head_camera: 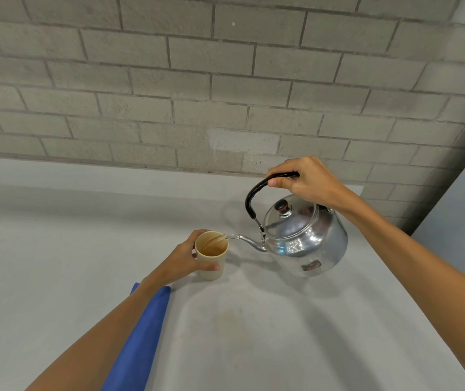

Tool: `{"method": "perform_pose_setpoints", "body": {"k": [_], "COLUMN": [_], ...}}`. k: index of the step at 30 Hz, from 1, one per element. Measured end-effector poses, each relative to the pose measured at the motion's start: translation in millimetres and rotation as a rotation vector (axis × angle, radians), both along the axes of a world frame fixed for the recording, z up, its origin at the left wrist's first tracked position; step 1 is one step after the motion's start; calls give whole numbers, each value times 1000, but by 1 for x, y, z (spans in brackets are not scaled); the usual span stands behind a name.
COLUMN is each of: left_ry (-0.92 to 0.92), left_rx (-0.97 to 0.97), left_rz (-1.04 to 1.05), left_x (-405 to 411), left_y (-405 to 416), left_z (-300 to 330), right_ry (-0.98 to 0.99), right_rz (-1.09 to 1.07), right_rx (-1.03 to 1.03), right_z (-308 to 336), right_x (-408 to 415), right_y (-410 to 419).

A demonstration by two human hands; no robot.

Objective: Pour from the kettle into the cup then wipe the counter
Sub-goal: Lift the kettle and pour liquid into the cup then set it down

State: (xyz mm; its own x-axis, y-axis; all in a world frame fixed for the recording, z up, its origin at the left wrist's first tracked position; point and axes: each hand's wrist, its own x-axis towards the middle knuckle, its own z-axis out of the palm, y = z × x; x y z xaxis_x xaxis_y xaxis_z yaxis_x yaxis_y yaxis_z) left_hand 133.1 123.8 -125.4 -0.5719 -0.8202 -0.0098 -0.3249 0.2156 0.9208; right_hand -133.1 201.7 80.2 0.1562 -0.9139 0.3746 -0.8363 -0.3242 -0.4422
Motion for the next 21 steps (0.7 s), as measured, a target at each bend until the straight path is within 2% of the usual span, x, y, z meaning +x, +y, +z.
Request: {"method": "perform_pose_setpoints", "body": {"k": [14, 21], "left_ry": [-7, 2], "left_rx": [-2, 7], "left_rz": [4, 0], "left_x": [0, 0], "left_y": [1, 3], "left_z": [1, 2], "right_ry": [12, -113], "right_rz": [-11, -51], "right_rx": [0, -12], "right_z": [-1, -14], "right_x": [1, -5], "right_y": [-1, 1]}}
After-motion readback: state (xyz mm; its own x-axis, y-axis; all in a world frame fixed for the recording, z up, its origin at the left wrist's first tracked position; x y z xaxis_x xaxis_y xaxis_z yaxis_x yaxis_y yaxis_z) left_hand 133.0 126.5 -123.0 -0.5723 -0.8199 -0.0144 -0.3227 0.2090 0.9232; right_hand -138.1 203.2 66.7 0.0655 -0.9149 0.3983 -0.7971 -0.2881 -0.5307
